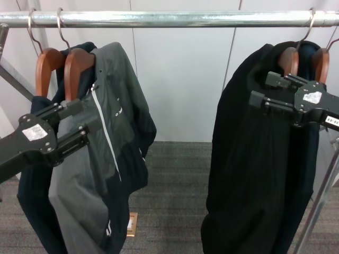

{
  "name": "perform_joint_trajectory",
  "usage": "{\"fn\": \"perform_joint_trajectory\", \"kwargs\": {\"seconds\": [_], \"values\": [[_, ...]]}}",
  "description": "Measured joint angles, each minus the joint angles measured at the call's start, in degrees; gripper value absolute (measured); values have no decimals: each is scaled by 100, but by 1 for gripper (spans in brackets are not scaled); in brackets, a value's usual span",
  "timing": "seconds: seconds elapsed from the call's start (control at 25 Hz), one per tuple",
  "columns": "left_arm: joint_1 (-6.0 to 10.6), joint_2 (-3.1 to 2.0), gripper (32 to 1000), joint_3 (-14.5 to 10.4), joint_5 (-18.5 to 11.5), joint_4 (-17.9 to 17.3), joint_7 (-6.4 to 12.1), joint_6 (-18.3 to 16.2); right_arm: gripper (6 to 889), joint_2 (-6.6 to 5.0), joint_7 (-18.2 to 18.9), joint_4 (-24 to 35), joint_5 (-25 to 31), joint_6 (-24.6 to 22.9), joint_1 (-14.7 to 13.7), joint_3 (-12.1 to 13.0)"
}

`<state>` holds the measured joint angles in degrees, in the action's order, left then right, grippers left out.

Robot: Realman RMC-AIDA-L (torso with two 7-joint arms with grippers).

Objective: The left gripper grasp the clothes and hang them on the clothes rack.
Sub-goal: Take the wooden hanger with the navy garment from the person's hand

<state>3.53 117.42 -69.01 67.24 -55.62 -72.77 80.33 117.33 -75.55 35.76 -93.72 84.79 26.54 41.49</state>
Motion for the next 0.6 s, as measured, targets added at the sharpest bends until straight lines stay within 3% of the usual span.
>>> {"fn": "perform_joint_trajectory", "kwargs": {"seconds": [0.6], "values": [[-1, 9, 625, -26, 0, 9, 62, 0, 822, 0, 6, 1, 3, -6, 0, -2]]}}
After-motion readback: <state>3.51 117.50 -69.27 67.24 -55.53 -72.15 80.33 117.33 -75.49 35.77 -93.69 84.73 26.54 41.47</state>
